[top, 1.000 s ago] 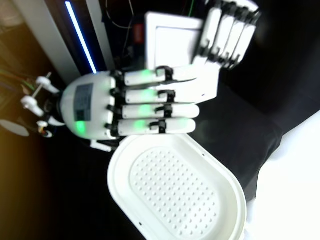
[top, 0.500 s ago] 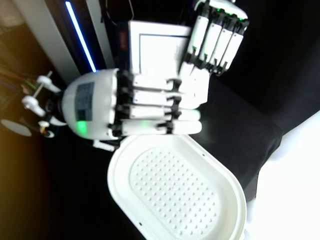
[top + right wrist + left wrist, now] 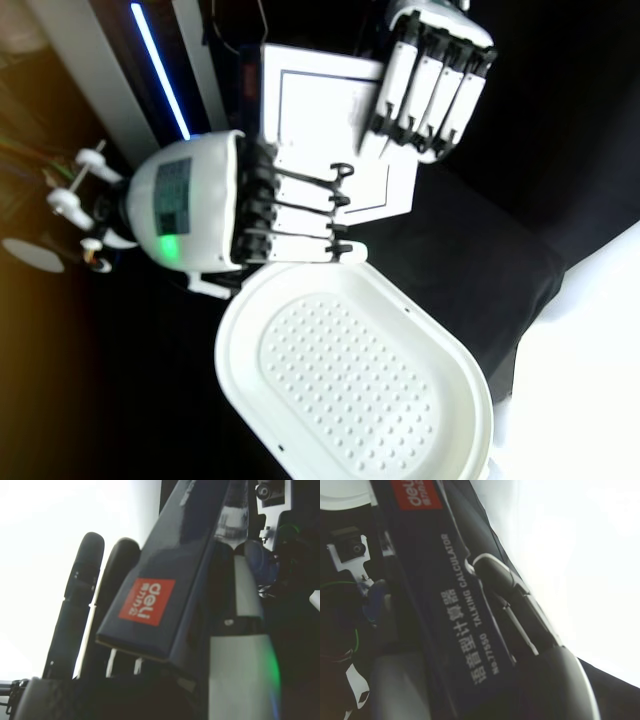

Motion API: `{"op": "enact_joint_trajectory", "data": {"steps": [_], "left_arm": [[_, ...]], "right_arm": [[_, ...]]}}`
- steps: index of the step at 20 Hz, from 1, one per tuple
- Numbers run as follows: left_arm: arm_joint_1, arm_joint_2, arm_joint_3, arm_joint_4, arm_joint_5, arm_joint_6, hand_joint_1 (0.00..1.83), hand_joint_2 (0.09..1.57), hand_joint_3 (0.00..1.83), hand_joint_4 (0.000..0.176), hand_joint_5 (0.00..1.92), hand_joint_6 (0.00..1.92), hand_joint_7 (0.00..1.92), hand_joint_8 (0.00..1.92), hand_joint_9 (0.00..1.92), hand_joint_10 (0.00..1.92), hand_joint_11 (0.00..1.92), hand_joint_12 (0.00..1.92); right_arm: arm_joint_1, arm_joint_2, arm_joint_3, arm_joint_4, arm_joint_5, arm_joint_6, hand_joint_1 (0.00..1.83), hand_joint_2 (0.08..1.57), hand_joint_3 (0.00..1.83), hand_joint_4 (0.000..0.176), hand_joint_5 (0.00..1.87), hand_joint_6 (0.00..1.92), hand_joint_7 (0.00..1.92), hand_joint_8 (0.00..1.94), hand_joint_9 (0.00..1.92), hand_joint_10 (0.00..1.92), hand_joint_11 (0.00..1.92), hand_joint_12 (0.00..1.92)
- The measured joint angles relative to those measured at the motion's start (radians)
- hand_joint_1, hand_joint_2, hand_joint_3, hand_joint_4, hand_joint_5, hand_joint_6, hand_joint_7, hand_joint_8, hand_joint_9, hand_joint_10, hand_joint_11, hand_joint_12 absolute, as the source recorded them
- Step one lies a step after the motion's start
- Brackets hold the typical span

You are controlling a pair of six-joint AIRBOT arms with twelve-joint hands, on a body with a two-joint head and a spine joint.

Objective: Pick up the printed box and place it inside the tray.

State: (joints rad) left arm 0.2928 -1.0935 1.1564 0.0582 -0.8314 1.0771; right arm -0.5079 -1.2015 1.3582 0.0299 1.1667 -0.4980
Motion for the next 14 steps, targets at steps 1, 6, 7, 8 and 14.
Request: {"op": "enact_joint_trajectory", "data": {"steps": [1,6,7,8,14], "left_arm": [[0.004,0.000,0.003,-0.002,-0.003,-0.004,0.12,1.12,0.01,0.000,0.32,0.01,0.28,0.00,0.29,0.00,0.04,1.15],[0.005,0.000,0.003,0.007,-0.003,-0.018,0.00,0.96,0.00,0.052,0.02,0.01,0.00,0.00,0.00,0.00,0.00,0.08],[0.005,0.000,0.003,0.007,-0.003,-0.018,0.00,0.94,0.00,0.027,0.00,0.00,0.00,0.00,0.00,0.00,0.00,0.00],[0.005,0.000,0.003,0.007,-0.003,-0.018,0.00,0.96,0.00,0.000,0.00,0.00,0.00,0.00,0.00,0.00,0.00,0.00],[0.025,0.034,0.002,0.004,-0.010,-0.027,0.00,0.98,0.01,0.043,0.00,0.00,0.00,0.00,0.00,0.00,0.00,0.00]], "right_arm": [[0.000,0.000,0.000,0.004,-0.001,0.000,1.27,1.04,0.00,0.000,1.07,0.71,1.27,0.68,1.19,1.10,1.06,1.59],[0.000,0.000,0.010,0.024,-0.006,-0.004,1.21,1.06,0.00,0.000,1.09,0.75,1.26,0.66,1.22,1.13,1.07,1.63],[0.000,0.000,0.016,0.029,-0.006,-0.004,1.18,1.07,0.00,0.000,1.08,0.82,1.29,0.64,1.21,1.24,1.08,1.69],[0.000,0.000,0.018,0.035,-0.005,-0.004,1.18,1.07,0.00,0.000,1.08,0.82,1.29,0.69,1.22,1.35,1.10,1.76],[0.000,0.051,0.032,0.013,-0.015,-0.004,1.29,1.04,0.00,0.000,1.08,0.66,1.24,0.77,1.17,1.11,1.01,1.65]]}}
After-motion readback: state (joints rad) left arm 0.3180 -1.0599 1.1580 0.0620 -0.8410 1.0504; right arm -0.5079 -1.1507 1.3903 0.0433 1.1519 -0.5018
